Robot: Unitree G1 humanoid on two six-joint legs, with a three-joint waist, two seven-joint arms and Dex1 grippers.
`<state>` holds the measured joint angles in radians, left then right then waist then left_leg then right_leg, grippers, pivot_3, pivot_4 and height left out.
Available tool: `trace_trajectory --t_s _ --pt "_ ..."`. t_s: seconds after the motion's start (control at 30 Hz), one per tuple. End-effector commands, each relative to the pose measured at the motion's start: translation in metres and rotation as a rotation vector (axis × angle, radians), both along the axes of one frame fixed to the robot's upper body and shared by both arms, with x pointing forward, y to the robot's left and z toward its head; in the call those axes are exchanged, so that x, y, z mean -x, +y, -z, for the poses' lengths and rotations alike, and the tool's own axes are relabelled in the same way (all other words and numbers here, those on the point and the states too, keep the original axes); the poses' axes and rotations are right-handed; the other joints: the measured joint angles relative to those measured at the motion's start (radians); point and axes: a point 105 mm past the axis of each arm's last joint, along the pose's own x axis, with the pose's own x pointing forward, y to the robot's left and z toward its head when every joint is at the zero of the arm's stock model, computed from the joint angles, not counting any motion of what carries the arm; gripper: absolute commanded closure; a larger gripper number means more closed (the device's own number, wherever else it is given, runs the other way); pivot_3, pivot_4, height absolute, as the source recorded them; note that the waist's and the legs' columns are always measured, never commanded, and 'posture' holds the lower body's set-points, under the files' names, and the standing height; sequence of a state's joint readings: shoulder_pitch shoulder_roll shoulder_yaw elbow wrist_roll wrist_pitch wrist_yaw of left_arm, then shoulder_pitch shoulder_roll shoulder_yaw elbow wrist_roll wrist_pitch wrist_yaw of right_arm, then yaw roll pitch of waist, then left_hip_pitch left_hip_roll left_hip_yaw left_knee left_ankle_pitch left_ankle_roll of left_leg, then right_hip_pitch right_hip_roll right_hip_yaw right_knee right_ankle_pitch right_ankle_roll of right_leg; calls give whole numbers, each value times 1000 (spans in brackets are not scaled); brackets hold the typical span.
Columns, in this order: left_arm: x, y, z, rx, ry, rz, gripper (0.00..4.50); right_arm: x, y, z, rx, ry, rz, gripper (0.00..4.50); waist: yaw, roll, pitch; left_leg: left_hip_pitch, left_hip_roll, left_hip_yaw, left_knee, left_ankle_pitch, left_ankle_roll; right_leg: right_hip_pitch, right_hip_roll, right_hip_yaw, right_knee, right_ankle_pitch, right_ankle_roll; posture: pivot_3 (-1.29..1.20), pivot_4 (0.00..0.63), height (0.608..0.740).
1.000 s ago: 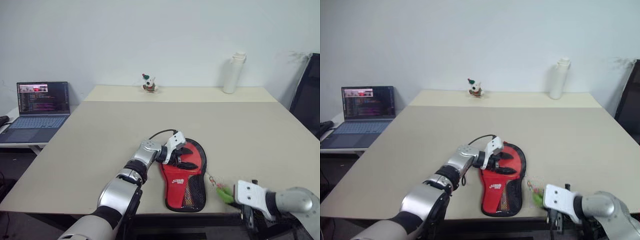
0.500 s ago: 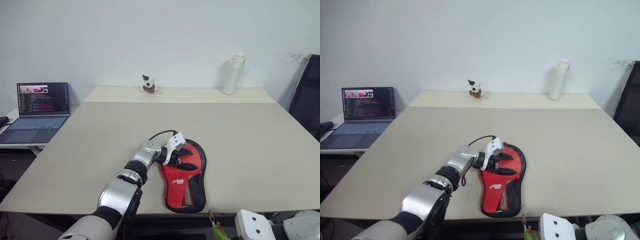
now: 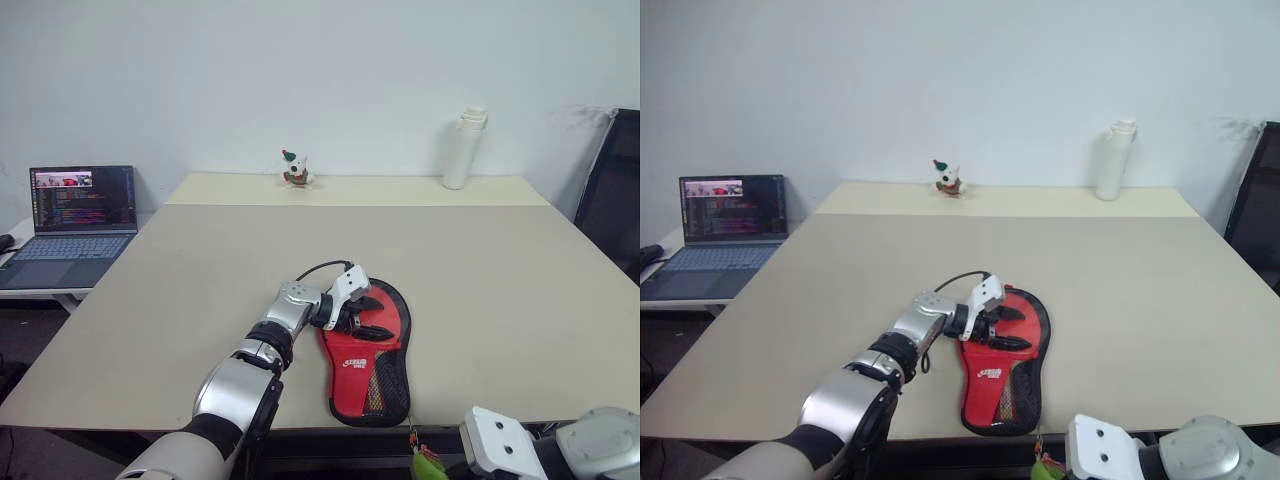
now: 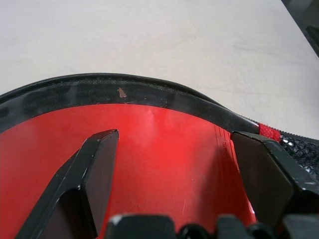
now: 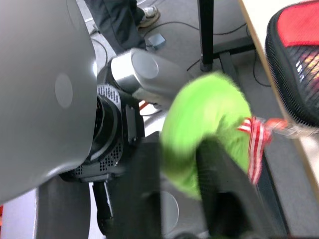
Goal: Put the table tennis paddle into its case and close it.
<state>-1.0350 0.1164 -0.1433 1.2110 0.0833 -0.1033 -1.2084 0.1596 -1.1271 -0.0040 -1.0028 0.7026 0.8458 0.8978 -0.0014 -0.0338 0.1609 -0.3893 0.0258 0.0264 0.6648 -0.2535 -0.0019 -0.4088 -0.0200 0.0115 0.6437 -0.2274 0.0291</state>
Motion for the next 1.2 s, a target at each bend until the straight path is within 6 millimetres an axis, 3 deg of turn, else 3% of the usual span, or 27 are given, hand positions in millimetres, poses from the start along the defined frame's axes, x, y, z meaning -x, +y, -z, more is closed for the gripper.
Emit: trace_trajectory --t_s 0.03,0.07,0.13,0.2,0.37,0.43,0.57,0.73,0.9,1.0,1.1,1.2 --pt "8 6 21 -59 60 -1 569 -6 2 -12 -29 -23 19 2168 0 0 0 0 0 0 0 0 0 0 0 0 0 0 0 0 150 740" --pt "8 6 20 -55 58 1 569 -12 0 -15 -24 -51 34 1830 0 0 0 0 0 0 0 0 0 0 0 0 0 0 0 0 150 740" --pt "6 4 10 -26 23 25 569 -74 -20 -30 -51 -232 214 1830 0 0 0 0 0 0 0 0 0 0 0 0 0 0 0 0 150 740" --pt "5 5 -2 1 -20 51 569 -110 -35 -40 -97 -332 311 1830 -8 -4 2 3 0 1 0 0 0 0 0 3 0 -1 -2 0 150 740" --pt "9 20 -29 67 -124 111 569 -132 -49 -35 -142 -329 328 1830 -5 -5 3 -1 0 1 -2 0 0 -3 0 3 0 0 -1 0 150 740" --pt "16 41 -47 110 -168 99 569 -144 -54 -36 -174 -351 344 1830 -7 -3 4 -10 1 1 -2 0 0 -12 1 4 3 0 -2 0 150 740" --pt "34 90 -71 164 -194 -43 569 -177 -54 -46 -291 -401 390 1830 -30 -1 8 -11 3 0 -2 0 1 -15 2 5 4 2 -7 0 150 740" --pt "49 116 -80 235 -168 -231 569 -216 -60 -49 -341 -458 441 1830 -22 1 10 -9 3 0 -2 0 1 -12 2 3 4 -1 -2 0 150 740" --pt "62 132 -76 246 -167 -364 569 -239 -60 -40 -341 -450 432 1830 -19 1 10 -9 1 2 0 0 0 -12 0 5 3 1 -2 0 150 740" --pt "64 125 -76 252 -170 -390 569 -242 -69 -36 -330 -437 422 1830 -16 1 11 -9 1 1 -1 0 0 -12 0 4 3 3 -6 0 150 740" --pt "65 138 -78 259 -177 -405 569 -240 -68 -30 -293 -431 409 1830 -16 1 10 -9 1 2 -1 0 0 -12 0 5 3 3 -6 0 150 740" --pt "59 133 -79 246 -182 -378 569 -238 -81 -31 -267 -436 428 1830 -17 1 11 -8 1 2 -1 0 0 -12 0 5 4 3 -6 0 150 740"
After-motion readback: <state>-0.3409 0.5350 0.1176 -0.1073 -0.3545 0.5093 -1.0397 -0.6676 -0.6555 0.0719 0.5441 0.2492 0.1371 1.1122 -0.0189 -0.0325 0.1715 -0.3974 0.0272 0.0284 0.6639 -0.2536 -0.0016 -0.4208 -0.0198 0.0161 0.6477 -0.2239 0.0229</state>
